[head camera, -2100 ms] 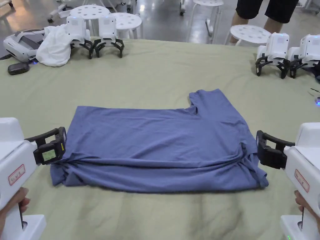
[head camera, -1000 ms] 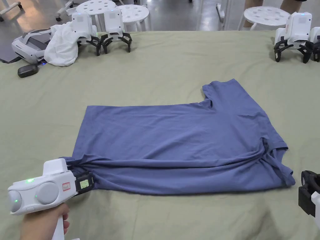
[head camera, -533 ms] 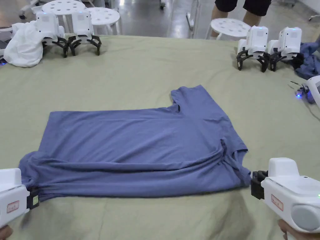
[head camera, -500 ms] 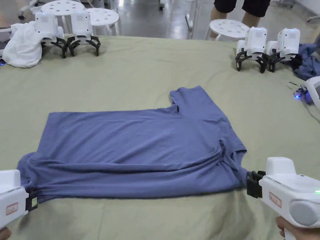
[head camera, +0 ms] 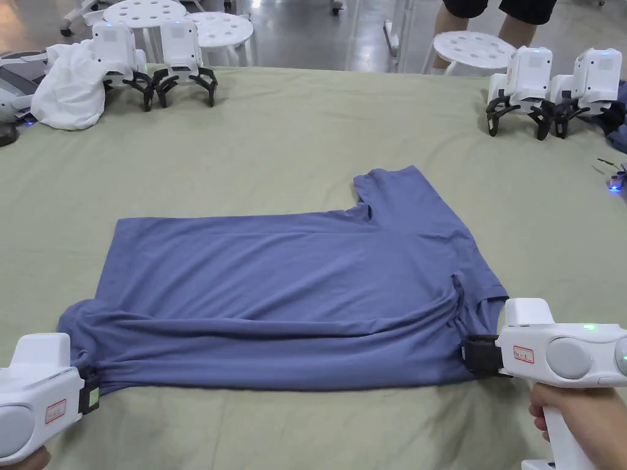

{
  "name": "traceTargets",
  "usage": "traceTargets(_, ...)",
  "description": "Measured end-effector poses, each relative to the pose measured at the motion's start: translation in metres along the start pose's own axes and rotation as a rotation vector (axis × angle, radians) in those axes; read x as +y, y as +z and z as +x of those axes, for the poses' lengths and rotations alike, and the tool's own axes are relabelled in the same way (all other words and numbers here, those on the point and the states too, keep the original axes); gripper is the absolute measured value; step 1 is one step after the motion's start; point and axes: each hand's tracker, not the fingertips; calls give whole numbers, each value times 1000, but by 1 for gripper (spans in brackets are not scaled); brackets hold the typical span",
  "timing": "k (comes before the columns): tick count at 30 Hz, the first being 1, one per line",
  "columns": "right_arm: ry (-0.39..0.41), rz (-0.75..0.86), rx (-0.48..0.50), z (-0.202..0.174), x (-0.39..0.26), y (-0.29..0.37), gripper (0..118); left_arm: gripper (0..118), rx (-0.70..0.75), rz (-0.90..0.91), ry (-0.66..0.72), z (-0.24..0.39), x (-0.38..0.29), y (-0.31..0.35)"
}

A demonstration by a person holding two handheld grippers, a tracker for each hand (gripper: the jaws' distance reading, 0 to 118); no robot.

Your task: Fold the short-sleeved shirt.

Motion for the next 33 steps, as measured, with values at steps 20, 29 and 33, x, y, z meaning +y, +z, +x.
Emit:
traceTargets(20,-73,-12,35,-20,-64,99,12,0,20,33,-186,-19,-6,63)
traceTargets(29,-27,-114,21,-42,-123,124,12,0,-11,-95,-230,-40,-63,66)
traceTargets(33,-15,-144,3,-47,-130,112,12,0,-35,-144,-223,-46,-71,60)
